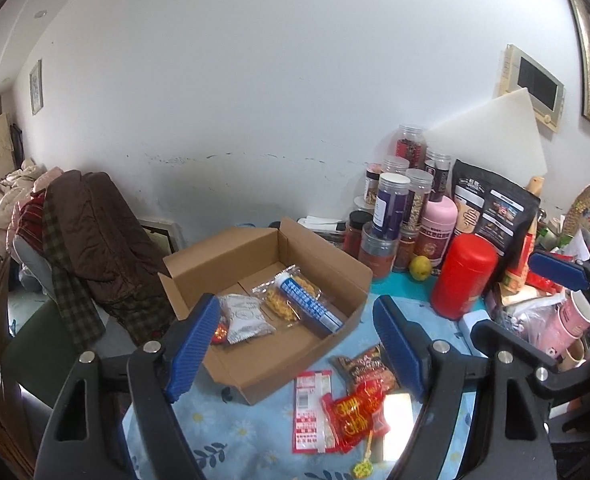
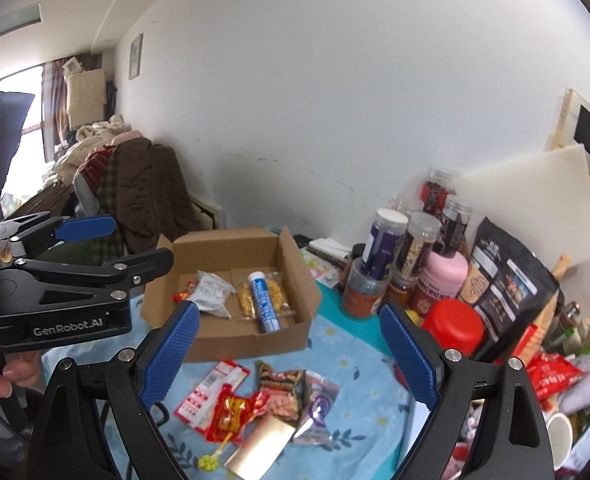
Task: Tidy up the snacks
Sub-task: 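Withdraw both grippers from the box back toward the table, then lower the left gripper to the green lollipop while the right gripper approaches the gold box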
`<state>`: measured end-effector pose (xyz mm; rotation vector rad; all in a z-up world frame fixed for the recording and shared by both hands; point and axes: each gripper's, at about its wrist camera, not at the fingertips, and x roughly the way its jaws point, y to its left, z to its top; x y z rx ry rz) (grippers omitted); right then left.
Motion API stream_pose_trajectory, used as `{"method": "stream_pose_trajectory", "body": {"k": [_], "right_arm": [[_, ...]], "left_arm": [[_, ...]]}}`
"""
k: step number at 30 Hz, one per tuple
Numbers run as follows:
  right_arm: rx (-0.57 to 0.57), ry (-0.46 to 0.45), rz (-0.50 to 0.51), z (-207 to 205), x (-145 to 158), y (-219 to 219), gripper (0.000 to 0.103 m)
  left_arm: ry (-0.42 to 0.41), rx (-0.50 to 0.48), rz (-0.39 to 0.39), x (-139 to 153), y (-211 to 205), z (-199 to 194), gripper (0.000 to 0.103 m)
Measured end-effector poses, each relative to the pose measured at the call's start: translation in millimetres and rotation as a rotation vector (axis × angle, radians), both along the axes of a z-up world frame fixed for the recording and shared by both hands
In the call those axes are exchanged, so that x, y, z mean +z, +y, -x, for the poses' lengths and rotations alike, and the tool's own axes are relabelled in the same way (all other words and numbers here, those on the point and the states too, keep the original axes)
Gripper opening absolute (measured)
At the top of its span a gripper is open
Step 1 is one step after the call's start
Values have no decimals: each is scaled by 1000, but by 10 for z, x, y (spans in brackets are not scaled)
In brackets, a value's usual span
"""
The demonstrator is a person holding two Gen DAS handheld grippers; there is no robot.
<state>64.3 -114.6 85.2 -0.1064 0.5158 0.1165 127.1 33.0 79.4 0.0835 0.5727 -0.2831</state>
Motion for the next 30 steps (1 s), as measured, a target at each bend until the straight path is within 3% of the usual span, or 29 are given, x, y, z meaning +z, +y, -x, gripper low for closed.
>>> {"method": "stream_pose_trajectory", "body": {"k": [7,16,30], "right_arm": [[-2,47,-39,160,-293,-36,93],[-16,122,-62,322,-678,-47,93],[-9,245,-92,355,-1304,-71,93]], "left_arm": [[19,-15,-12,-185,16,209,79],[66,-103,-56,-470,-113,433,79],[252,-128,-50,-1189,-160,393,79]]}}
